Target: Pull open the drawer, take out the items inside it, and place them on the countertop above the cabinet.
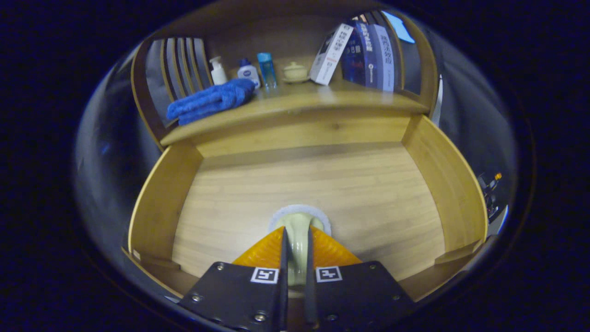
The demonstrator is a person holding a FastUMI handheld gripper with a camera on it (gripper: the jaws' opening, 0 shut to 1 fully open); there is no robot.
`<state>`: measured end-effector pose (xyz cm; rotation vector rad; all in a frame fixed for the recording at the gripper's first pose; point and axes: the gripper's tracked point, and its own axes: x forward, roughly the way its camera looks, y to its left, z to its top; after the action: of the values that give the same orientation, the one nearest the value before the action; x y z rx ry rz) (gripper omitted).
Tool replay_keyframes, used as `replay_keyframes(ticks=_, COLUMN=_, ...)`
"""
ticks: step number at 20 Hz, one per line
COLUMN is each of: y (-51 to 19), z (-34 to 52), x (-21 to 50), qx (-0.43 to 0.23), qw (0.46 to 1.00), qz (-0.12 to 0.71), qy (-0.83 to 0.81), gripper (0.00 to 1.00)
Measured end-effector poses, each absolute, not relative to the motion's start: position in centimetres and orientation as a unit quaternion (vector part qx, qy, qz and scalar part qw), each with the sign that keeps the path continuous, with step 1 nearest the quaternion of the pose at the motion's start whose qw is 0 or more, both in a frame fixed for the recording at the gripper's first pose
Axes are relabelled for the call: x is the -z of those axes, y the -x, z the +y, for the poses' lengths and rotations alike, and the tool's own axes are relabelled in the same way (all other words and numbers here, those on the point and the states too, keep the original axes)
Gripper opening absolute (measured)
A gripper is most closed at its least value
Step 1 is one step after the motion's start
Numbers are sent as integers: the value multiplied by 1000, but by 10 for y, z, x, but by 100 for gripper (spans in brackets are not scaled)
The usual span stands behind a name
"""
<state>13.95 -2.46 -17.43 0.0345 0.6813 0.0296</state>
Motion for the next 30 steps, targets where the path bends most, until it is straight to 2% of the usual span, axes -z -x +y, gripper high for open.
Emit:
replay_keyframes(ticks=8, y=-194, z=-3, x=70, qx=-22, qw=977, qz=213, qy=-13, gripper=15)
replay_keyframes(ticks=15, y=-279, z=-2, x=74, qx=7, qw=982, qz=187, qy=6, gripper=15)
replay_keyframes(ticks=16, y=-289, z=-2, x=56, qx=9, qw=989, qz=150, qy=-4, gripper=16)
replay_keyframes(ticks=30, y=-394, z=-9, x=64, qx=41, qw=982, qz=168, qy=-75, gripper=18)
